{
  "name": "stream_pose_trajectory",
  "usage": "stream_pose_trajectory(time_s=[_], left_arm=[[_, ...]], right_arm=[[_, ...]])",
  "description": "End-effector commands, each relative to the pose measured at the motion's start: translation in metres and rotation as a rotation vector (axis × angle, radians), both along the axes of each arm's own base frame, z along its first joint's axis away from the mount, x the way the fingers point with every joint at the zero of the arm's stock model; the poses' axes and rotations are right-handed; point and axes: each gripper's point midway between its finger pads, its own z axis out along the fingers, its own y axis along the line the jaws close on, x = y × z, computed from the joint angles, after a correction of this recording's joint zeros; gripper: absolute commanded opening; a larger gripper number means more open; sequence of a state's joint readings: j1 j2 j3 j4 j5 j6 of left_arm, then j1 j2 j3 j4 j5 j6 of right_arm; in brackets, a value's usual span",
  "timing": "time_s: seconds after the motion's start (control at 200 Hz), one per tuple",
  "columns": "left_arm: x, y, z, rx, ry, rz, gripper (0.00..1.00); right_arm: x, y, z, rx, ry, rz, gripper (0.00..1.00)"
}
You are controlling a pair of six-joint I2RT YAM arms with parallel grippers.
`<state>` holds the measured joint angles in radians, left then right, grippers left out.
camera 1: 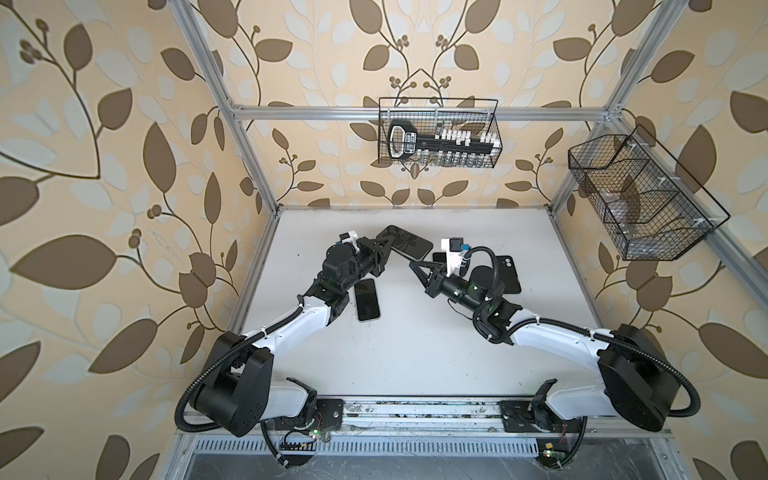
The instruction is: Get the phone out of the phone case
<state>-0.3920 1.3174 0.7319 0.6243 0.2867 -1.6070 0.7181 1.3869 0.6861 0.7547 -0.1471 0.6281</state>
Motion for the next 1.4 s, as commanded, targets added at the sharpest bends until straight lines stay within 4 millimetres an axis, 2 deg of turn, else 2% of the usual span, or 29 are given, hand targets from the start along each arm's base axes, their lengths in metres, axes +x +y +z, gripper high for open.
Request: stream_pose_trajectory(time_s=[0.0,0.205,0.455,0.535,0.615,0.745,0.81,0.99,1.1,1.12,1.21,1.295,1.395], left_arm=[[-0.007,0.005,0.076,-0.082,-0.181,0.006,0.00],[-0.008,0.005,0.080,-0.091,-0.203,0.003,0.00],[-0.008,0.000,0.092,-0.089,-0.290,-0.026,0.00],[-0.007,-0.002,0.093,-0.071,-0.311,-0.046,0.00],[-0.004,-0.003,0.094,-0.044,-0.339,-0.059,0.00],[0.005,0.000,0.094,-0.001,-0.366,-0.080,0.00],[0.008,0.002,0.096,0.022,-0.389,-0.099,0.00],[0.012,-0.002,0.107,0.108,-0.488,-0.197,0.00],[0.004,-0.006,0.122,0.151,-0.574,-0.271,0.00],[0.010,-0.009,0.113,0.162,-0.561,-0.287,0.00],[0.004,-0.014,0.121,0.202,-0.626,-0.339,0.00],[-0.004,-0.020,0.127,0.249,-0.692,-0.398,0.00],[-0.013,-0.029,0.124,0.315,-0.724,-0.510,0.00]], right_arm=[[0.000,-0.007,-0.028,-0.112,0.001,-0.039,0.09],[-0.002,-0.010,-0.029,-0.106,0.005,-0.040,0.10],[-0.014,-0.010,-0.014,-0.041,0.013,0.064,0.14],[-0.019,-0.012,-0.009,-0.031,0.021,0.111,0.18],[-0.025,-0.014,-0.005,-0.025,0.025,0.150,0.30],[-0.031,-0.028,0.001,-0.027,0.035,0.157,0.50],[-0.034,-0.037,0.006,-0.023,0.034,0.153,0.55],[-0.040,-0.060,0.020,-0.025,0.045,0.170,0.59],[-0.037,-0.078,0.026,-0.030,0.069,0.150,0.62],[-0.036,-0.081,0.027,-0.029,0.074,0.142,0.62],[-0.032,-0.094,0.031,-0.018,0.085,0.106,0.65],[-0.032,-0.098,0.034,-0.009,0.079,0.109,0.67],[-0.032,-0.101,0.037,-0.044,0.079,0.153,0.67]])
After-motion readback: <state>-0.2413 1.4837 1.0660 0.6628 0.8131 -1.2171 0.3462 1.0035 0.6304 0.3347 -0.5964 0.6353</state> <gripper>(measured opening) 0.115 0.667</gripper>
